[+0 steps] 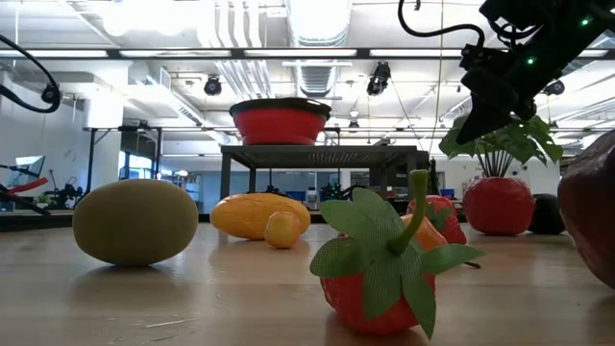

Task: Pick & Place Fruit
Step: Put the middle left yellow pear into the red strainer bowl on the shelf

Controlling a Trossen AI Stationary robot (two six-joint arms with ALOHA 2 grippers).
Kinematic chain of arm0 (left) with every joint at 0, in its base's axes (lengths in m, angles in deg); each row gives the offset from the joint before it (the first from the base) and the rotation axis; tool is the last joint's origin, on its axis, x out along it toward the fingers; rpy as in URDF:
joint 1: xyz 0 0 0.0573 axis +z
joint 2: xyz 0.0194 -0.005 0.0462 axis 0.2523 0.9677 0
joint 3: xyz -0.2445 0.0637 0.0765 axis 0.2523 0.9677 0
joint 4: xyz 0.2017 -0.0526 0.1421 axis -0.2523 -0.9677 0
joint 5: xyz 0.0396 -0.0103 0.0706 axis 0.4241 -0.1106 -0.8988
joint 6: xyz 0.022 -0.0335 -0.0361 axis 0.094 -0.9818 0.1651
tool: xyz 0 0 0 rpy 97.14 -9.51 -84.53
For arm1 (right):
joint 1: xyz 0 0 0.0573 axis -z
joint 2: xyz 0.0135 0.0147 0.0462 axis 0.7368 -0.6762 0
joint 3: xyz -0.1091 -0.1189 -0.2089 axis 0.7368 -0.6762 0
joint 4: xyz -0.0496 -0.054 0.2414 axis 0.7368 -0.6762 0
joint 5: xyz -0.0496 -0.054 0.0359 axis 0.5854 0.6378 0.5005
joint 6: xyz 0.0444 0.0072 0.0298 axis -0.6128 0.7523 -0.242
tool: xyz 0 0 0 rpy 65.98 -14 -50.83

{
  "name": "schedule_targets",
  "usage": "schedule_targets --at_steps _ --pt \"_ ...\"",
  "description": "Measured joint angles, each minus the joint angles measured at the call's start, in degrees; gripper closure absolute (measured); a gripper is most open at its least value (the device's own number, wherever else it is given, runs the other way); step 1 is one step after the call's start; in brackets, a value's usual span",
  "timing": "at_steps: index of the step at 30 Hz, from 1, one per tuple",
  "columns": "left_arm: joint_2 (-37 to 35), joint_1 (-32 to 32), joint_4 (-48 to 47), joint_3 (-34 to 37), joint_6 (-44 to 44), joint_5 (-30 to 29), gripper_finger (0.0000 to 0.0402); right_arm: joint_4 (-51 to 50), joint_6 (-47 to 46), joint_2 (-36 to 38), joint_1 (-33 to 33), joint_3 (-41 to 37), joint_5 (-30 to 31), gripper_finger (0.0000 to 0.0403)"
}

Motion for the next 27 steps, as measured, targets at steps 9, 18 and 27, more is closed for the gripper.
schedule_targets --at_steps 9,18,27 --pt "-0.62 0.0 0.1 0.19 0.04 0.08 0.0258 -0.02 0.0 -0.01 0.0 -0.02 0.0 0.0394" --pt "-0.93 2.26 -0.13 0.24 5.96 -1.24 0.0258 0.0 0.0 0.0 0.0 -0.02 0.0 0.0394" --pt "-4.31 7.98 -0.06 0.24 14.31 -5.97 0.0259 -0.04 0.02 0.0 0.01 -0.07 0.02 0.0394"
